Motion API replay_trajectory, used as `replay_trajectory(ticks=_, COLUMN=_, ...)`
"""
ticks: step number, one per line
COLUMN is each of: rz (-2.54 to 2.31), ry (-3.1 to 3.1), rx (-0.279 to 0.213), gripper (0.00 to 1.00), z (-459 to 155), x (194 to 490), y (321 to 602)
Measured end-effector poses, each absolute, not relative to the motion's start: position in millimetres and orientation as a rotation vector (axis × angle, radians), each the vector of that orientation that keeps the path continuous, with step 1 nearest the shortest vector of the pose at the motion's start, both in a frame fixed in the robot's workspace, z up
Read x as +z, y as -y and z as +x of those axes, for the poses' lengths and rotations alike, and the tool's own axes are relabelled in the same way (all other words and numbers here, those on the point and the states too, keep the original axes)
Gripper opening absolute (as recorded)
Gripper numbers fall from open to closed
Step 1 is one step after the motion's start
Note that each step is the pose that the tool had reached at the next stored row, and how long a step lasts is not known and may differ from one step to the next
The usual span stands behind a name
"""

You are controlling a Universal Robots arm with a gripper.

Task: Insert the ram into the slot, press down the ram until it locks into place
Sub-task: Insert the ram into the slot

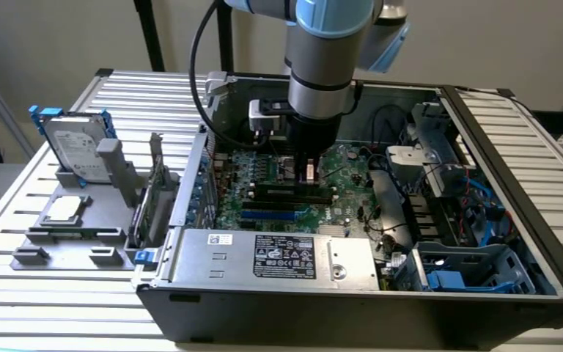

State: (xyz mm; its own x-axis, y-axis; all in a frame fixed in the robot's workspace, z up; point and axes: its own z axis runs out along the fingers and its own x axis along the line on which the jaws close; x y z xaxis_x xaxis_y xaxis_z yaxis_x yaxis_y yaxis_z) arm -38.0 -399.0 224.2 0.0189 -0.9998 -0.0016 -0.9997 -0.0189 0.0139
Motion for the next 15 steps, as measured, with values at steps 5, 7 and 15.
replay_trajectory(ticks=5, rz=2.236, ry=2.194, rx=-0.017, gripper=0.13, z=-38.1, x=223.4, y=399.0)
replay_trajectory(ticks=7, rz=2.236, ry=2.194, rx=-0.017, gripper=0.13, z=-38.1, x=223.5, y=399.0)
replay_trajectory(ticks=15, rz=2.236, ry=2.194, rx=-0.017, gripper=0.15, z=-38.1, x=223.4, y=399.0)
